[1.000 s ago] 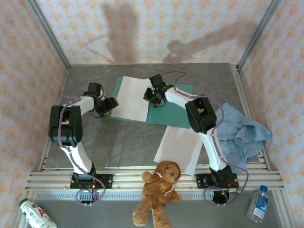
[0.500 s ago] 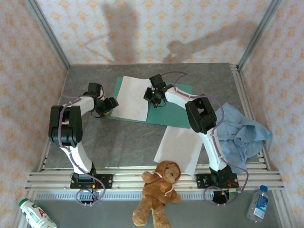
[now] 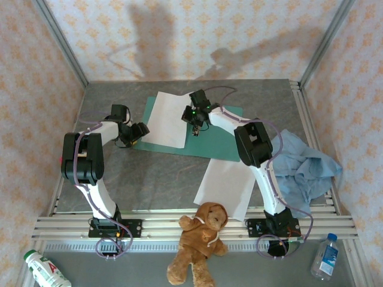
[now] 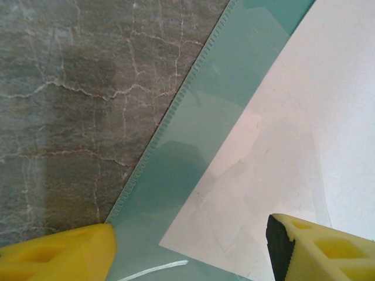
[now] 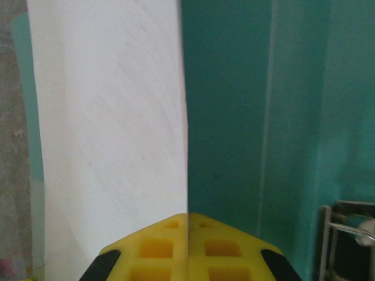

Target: Put the files into the folder

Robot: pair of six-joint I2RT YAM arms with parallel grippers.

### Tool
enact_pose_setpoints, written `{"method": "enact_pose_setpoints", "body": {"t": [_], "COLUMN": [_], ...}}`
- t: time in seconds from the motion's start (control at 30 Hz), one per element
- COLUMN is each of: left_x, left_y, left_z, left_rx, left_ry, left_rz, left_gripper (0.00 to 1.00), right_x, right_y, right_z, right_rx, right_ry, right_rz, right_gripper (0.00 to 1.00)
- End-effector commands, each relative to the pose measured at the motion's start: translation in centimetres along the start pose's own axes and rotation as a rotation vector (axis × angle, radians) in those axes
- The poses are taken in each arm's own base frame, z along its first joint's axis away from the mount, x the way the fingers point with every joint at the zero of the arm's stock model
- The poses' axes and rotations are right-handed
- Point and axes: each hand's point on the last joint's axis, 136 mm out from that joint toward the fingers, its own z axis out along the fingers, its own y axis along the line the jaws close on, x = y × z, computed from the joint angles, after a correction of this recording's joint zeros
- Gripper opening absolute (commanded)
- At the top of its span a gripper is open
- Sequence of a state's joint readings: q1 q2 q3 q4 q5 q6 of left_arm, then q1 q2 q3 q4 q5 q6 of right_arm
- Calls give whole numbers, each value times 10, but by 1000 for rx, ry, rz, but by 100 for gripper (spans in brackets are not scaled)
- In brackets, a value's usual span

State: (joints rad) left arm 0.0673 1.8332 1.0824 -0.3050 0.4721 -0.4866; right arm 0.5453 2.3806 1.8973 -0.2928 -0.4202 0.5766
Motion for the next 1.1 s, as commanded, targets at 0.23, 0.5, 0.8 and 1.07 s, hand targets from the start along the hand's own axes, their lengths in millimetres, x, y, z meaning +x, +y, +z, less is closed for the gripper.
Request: {"method": "enact_pose_setpoints", "body": {"t": [0.23,0.5,0.8,1.07], "left_x": [33,32,32,33], "left_y": [28,28,28,28], "left_z": [13,12,13,13], "left_rx": [-77,-84,-83,-80], "left_ry": [116,118,119,120], "left_rz": [-18,-13,-16,-19], "left_gripper": [72,72,72,72], "right_x": [6,-4,1,9], "right_y": [9,7,14,19], "right_z": [8,5,13,18], "right_rx": [19,13,-27,-32], "right_ry": [60,75,113,117], "right_rz": [-196,-247,-258,-260], "right_gripper": [4,5,5,5]}}
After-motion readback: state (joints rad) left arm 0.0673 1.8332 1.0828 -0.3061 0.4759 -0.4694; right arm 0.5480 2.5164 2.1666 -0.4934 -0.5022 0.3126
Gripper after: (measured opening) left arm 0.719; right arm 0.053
